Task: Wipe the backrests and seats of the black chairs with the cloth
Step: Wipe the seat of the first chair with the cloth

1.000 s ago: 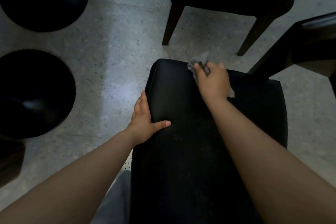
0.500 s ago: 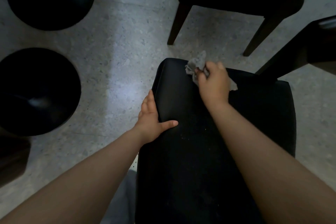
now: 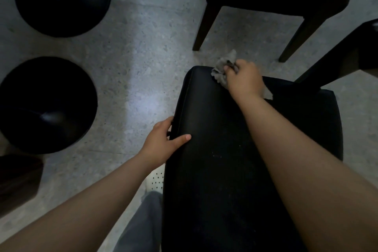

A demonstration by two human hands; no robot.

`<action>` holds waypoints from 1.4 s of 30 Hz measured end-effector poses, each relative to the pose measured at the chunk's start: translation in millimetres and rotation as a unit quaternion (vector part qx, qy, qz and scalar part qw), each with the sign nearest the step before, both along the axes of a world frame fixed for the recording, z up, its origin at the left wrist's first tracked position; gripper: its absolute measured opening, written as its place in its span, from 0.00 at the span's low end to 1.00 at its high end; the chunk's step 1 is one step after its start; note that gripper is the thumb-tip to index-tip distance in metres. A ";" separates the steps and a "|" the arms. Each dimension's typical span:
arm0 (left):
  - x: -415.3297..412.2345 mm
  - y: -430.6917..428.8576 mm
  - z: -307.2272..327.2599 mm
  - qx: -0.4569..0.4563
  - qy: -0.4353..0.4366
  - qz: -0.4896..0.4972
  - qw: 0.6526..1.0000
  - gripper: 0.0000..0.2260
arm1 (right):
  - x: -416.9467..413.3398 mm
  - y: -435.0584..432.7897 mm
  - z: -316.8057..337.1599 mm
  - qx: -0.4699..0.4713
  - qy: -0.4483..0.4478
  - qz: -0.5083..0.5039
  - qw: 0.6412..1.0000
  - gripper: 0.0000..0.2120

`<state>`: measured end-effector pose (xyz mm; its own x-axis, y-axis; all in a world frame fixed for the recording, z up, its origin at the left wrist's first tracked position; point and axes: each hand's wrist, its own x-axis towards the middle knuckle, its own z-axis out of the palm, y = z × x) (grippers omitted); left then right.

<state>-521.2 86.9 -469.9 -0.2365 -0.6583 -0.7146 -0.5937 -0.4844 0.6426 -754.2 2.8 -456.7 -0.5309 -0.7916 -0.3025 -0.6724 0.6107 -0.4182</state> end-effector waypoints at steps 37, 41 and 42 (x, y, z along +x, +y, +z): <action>65.9 12.6 10.8 0.010 -0.074 0.019 0.997 0.12 | 75.5 64.2 1.6 -0.042 0.007 0.193 0.980 0.03; 64.7 13.0 13.8 0.016 -0.071 0.018 0.997 0.13 | 84.1 120.6 6.0 -0.044 -0.053 0.233 0.970 0.02; 64.2 12.6 15.1 0.016 -0.073 0.015 0.997 0.14 | 84.2 128.0 9.4 -0.034 -0.082 0.231 0.969 0.02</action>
<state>-457.0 99.5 -454.7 -0.1091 -0.6404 -0.7602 -0.6643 -0.5220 0.5350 -670.0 130.8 -447.4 -0.0634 -0.9542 -0.2923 -0.7887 0.2274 -0.5711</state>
